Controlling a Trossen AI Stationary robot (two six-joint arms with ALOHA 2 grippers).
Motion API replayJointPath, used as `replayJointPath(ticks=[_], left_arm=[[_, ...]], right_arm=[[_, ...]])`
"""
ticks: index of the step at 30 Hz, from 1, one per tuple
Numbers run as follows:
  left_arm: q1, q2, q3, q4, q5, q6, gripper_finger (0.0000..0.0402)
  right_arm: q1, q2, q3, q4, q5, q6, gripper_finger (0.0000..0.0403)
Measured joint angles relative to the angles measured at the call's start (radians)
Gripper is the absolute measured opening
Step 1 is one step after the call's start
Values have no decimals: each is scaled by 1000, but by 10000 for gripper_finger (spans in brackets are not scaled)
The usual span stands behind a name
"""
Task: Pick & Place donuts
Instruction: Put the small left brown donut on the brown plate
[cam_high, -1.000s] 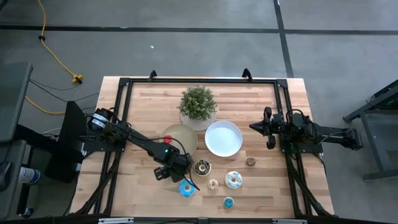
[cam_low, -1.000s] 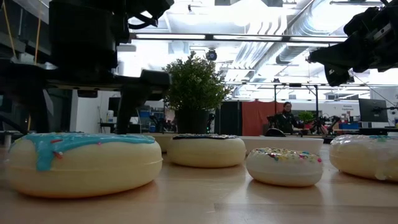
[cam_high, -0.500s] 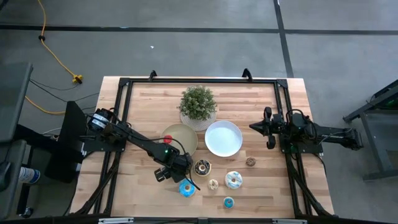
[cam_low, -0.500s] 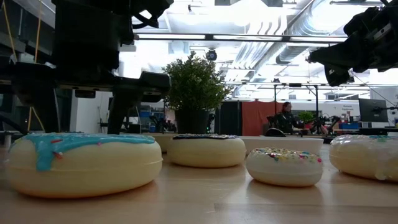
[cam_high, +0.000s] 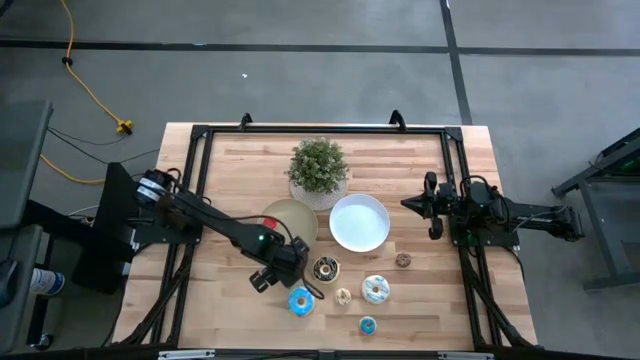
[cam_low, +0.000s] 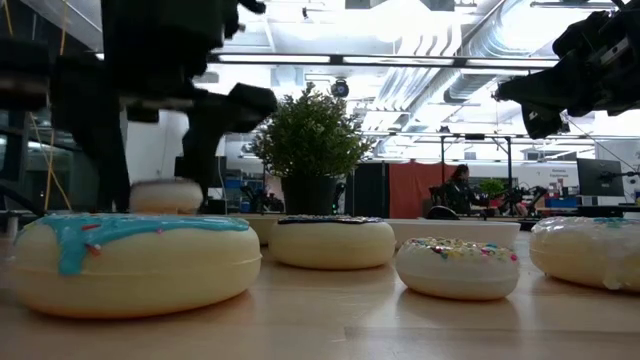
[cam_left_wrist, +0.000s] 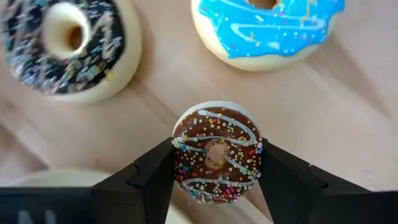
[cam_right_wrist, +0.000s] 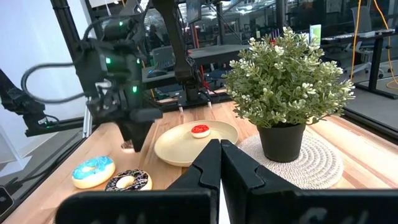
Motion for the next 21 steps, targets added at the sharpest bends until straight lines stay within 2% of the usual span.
replayJointPath(ticks=[4, 10, 14, 21], left_arm=[[0, -47, 0, -40, 0, -118, 202], [1, -112, 0, -94, -7, -371, 202], [31, -144, 0, -119, -47, -543, 202], [121, -157, 0, -167, -56, -825, 202]], right_arm=[[0, 0, 0, -1, 0, 0, 0], [0, 0, 0, -2, 0, 0, 0], [0, -1, 0, -3, 0, 0, 0], [0, 0, 0, -4, 0, 0, 0]])
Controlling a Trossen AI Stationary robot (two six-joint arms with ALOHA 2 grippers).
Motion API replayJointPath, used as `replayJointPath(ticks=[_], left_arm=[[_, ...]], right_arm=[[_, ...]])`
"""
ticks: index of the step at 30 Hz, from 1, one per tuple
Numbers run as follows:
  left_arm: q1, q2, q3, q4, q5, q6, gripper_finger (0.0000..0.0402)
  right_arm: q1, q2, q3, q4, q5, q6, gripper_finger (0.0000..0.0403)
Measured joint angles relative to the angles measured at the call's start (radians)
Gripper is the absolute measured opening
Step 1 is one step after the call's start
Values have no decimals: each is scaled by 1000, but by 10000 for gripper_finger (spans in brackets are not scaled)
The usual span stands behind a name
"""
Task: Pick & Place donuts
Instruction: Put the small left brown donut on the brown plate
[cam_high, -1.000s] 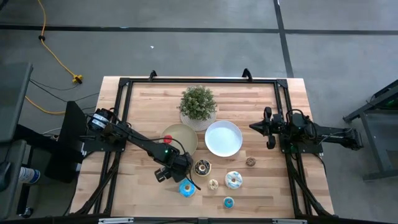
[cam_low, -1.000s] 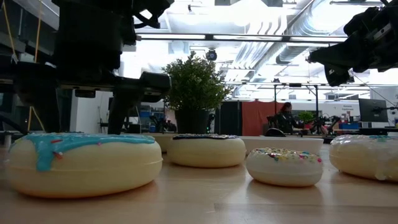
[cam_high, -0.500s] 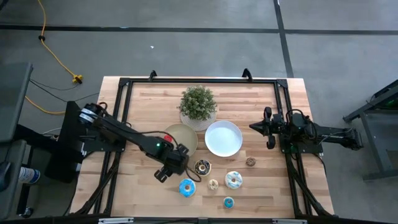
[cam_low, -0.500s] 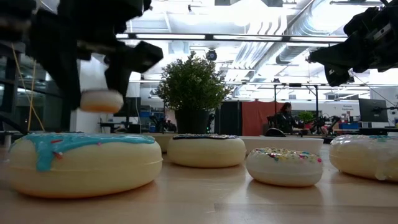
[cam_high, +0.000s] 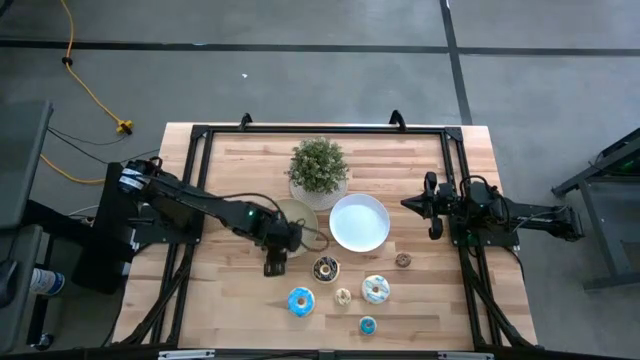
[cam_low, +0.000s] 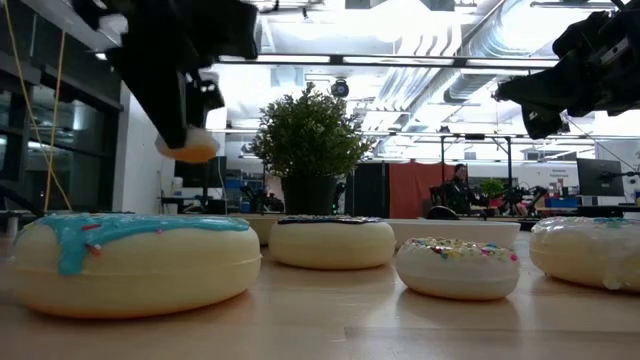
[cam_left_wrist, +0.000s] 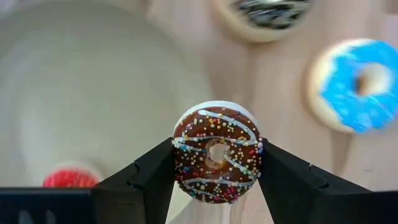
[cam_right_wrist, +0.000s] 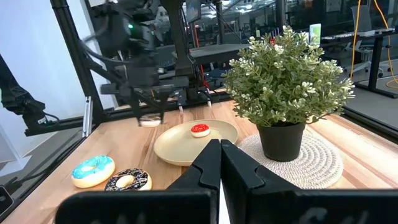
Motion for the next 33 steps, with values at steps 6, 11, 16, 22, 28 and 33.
replayJointPath(ticks=[6, 11, 16, 22, 28, 33], left_arm=[[93, 0, 0, -61, -40, -204, 202], [150, 0, 0, -84, -92, -270, 202], [194, 0, 0, -85, -129, -272, 202], [242, 1, -30, -77, -208, -261, 202], [268, 2, -97, -12, -207, -216, 202], [279, 2, -103, 4, -204, -143, 202]], right_arm=[[0, 0, 0, 0, 0, 0, 0], [0, 0, 0, -1, 0, 0, 0], [0, 0, 0, -1, 0, 0, 0], [0, 0, 0, -1, 0, 0, 0], [0, 0, 0, -1, 0, 0, 0], [0, 0, 0, -1, 0, 0, 0]])
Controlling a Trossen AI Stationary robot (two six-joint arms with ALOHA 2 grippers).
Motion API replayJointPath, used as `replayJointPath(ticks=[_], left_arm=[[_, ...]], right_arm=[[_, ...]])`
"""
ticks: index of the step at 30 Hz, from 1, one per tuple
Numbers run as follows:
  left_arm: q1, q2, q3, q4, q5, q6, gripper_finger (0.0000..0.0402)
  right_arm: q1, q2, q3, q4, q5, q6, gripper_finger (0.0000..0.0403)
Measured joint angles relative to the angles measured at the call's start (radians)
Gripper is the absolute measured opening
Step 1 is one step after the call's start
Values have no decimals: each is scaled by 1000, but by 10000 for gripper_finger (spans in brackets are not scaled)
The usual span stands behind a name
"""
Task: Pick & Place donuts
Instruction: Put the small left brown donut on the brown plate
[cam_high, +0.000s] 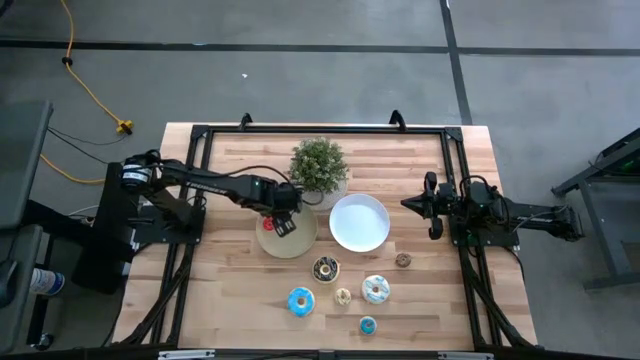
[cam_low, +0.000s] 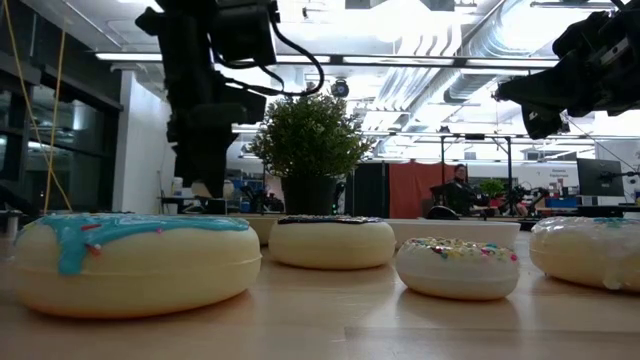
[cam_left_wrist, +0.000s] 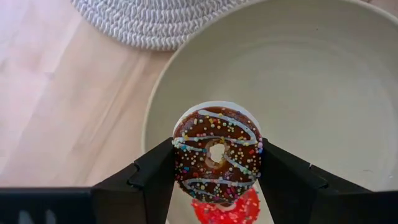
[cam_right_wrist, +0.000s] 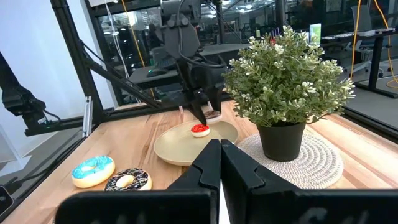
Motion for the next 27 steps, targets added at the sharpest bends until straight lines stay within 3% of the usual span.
replayJointPath(ticks=[14, 27], left_arm=[[18, 80, -2, 32, 53, 281, 202], [18, 93, -20, 57, 57, 381, 202]], right_arm=[[0, 0, 0, 0, 0, 0, 0], [0, 1, 0, 2, 0, 0, 0]])
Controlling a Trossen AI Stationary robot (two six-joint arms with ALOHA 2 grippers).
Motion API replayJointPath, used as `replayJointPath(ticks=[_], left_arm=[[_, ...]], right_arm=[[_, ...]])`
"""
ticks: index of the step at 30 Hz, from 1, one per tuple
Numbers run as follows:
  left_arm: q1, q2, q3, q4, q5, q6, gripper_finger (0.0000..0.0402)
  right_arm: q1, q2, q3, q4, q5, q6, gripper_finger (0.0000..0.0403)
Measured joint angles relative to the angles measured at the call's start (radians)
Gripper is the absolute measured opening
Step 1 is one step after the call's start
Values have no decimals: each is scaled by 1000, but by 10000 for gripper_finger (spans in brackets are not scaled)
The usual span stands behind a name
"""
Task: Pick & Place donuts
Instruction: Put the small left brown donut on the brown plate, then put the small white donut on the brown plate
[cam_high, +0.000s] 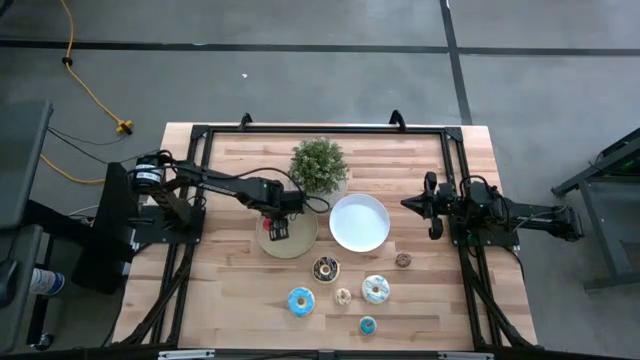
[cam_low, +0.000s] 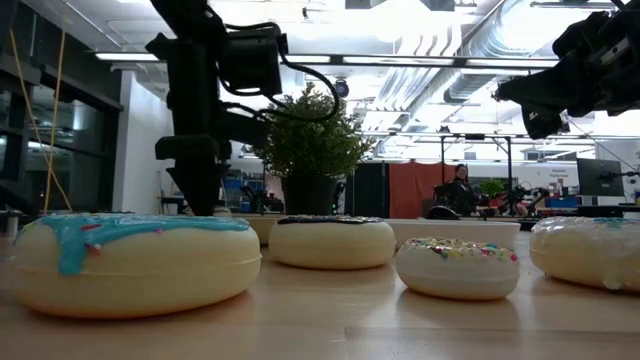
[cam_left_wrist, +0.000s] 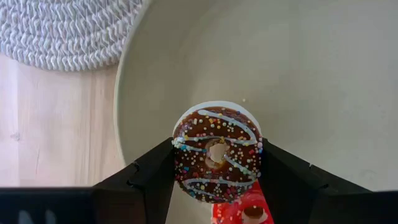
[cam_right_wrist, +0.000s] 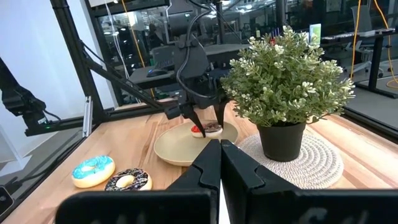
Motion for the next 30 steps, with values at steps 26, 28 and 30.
replayJointPath(ticks=[26, 28, 30], left_arm=[[-29, 0, -5, -4, -28, 0, 299], [-32, -1, 8, -4, -45, 0, 299], [-41, -1, 22, -4, -62, 0, 299]], right_arm=[[0, 0, 0, 3, 0, 0, 0], [0, 0, 0, 3, 0, 0, 0], [0, 0, 0, 3, 0, 0, 0]])
